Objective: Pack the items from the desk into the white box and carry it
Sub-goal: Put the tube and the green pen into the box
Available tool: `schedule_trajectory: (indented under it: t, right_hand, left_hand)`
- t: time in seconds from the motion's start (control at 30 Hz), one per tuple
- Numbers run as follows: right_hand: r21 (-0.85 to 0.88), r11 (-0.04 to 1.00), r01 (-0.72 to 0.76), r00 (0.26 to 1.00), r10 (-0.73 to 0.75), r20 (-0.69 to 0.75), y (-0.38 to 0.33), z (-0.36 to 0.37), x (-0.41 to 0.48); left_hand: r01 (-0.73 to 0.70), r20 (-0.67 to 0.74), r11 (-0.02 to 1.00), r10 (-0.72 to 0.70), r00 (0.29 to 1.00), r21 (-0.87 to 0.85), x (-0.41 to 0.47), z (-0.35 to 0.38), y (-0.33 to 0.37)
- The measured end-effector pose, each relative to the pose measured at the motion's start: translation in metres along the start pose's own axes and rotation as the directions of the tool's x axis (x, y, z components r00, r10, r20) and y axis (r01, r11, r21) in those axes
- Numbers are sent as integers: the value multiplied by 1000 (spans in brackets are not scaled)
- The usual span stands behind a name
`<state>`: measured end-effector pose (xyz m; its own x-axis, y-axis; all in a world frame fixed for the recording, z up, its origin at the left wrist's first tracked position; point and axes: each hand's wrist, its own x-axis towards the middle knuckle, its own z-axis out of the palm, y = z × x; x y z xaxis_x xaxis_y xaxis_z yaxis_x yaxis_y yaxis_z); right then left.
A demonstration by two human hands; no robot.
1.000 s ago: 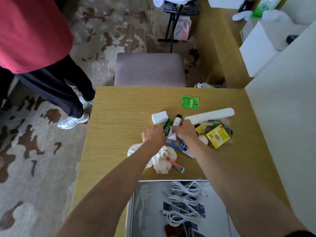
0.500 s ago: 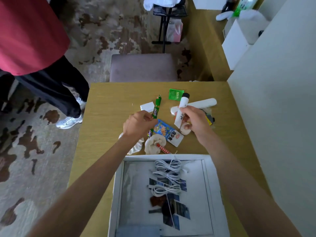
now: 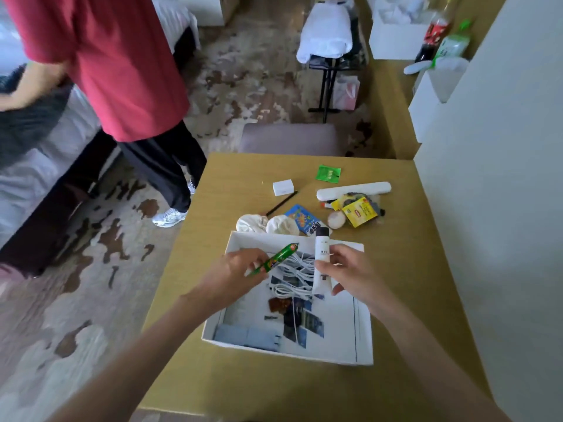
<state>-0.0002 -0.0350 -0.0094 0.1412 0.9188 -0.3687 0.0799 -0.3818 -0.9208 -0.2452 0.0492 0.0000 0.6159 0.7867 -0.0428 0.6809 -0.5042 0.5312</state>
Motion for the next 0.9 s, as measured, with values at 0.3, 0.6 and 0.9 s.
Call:
schedule_trajectory:
  t: [0.3,0.6,0.9]
  right_hand:
    - [-368,922,-120,992,96,-84,28,22,-28]
    - [-806,591,-4,998,47,30,20,71,-17]
    - [-871,431,235,951,82,297,19,112,7]
  left_hand:
    - [-443,526,775,170,833,451,-5,37,-26]
    - [-551,626,746,234,744,375,-6,39,-56]
    - [-521,-52,807,554,831,277,-6,-8,-84]
